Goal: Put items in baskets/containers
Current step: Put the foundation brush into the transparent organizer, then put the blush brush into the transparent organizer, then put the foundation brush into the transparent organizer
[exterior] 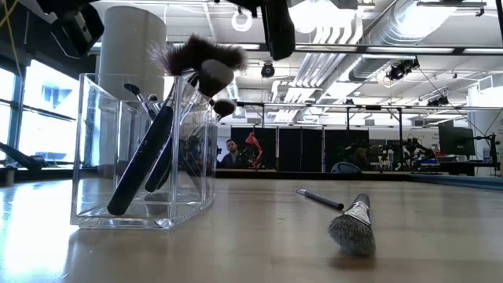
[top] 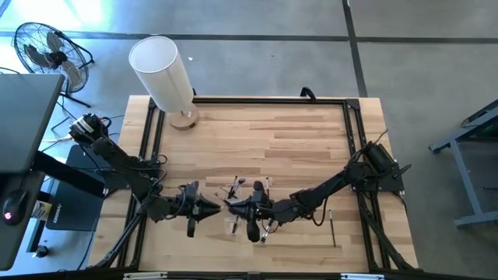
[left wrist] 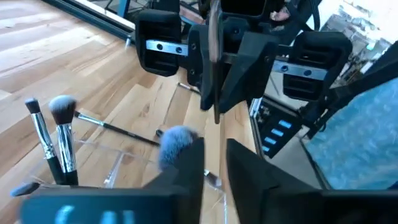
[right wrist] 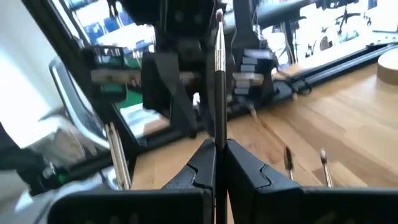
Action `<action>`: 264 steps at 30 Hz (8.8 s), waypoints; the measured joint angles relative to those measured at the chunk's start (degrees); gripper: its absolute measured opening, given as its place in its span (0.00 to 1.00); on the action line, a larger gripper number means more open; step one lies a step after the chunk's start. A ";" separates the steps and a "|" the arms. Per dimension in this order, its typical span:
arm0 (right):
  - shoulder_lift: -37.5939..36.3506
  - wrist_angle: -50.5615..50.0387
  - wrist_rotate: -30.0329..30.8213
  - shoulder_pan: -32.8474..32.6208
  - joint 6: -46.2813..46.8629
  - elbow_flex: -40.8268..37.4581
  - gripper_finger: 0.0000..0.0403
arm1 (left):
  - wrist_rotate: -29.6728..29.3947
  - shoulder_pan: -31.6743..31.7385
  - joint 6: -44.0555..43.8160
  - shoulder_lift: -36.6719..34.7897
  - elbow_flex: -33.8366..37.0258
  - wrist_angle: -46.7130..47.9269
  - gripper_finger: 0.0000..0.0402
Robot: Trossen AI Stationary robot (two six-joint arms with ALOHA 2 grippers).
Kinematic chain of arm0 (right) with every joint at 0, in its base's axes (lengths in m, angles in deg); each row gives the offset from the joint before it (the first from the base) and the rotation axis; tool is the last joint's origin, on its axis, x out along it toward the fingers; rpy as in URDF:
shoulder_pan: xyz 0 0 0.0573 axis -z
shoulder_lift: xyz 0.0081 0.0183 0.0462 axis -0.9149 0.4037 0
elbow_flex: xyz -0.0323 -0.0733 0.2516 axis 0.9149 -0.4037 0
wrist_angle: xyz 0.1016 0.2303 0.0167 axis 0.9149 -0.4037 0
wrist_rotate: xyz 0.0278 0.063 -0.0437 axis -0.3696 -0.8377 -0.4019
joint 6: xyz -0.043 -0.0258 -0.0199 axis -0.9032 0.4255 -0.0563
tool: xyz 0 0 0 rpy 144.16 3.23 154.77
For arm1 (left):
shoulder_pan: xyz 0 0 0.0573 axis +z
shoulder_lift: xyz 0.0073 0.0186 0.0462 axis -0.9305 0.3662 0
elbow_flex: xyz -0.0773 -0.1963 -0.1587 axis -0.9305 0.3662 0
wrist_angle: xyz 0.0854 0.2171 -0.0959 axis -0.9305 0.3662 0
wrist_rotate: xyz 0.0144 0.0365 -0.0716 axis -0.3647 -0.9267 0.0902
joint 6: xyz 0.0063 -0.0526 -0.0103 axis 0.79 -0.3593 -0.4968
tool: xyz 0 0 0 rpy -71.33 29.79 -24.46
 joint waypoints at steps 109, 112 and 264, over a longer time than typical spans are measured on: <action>-16.57 -58.90 -7.12 -11.88 3.92 2.71 0.41 | -8.58 -1.71 6.24 14.98 -13.27 -2.24 0.33; -16.57 -59.09 -9.88 -11.10 -2.98 2.69 0.41 | -9.30 -2.77 2.22 8.35 -13.27 5.70 0.33; 6.20 -110.03 -19.49 21.00 42.69 32.61 0.26 | 26.89 -3.08 -21.47 -3.83 -11.08 68.06 0.00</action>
